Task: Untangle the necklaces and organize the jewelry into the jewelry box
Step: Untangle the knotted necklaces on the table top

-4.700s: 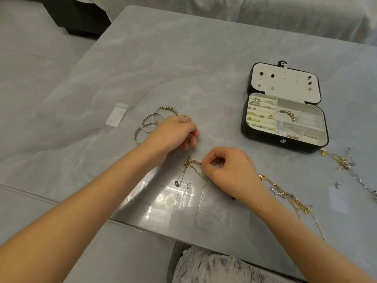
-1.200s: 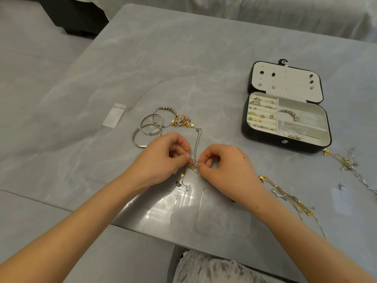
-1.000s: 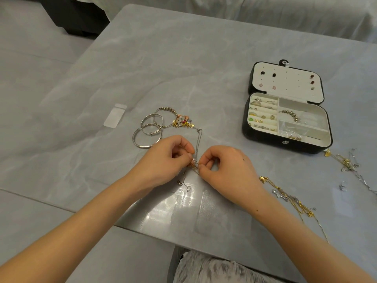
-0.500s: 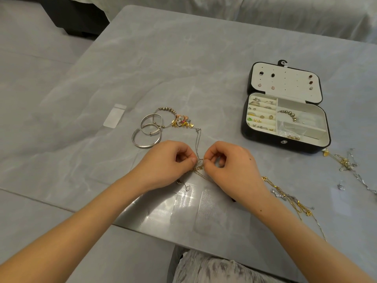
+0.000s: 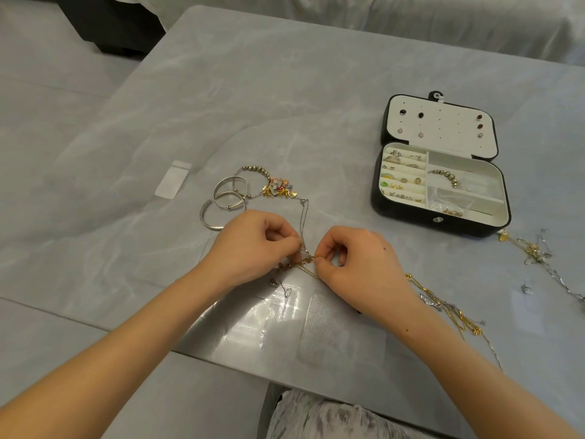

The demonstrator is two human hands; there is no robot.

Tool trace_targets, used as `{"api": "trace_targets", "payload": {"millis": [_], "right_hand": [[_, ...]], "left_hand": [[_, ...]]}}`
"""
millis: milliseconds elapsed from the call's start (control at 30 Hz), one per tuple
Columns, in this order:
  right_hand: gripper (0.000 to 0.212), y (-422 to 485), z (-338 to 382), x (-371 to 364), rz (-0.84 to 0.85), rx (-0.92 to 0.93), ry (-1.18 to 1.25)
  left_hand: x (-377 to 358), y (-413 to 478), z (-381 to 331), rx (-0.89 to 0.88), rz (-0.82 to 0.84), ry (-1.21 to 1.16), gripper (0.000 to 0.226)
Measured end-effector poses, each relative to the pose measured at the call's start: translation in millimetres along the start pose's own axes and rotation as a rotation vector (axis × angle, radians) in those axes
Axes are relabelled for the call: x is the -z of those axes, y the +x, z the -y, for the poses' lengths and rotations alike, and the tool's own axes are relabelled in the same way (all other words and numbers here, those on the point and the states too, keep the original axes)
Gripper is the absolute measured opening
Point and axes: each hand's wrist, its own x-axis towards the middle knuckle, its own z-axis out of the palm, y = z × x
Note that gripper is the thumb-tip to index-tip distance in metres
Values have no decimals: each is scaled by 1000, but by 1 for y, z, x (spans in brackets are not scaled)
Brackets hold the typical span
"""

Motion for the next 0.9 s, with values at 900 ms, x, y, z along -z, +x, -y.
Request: {"api": "trace_targets", "payload": {"millis": [900], "right_hand": [[23, 31, -1, 1, 52, 252, -246]], "left_hand": [[0, -4, 6, -123, 2, 73, 16]]}}
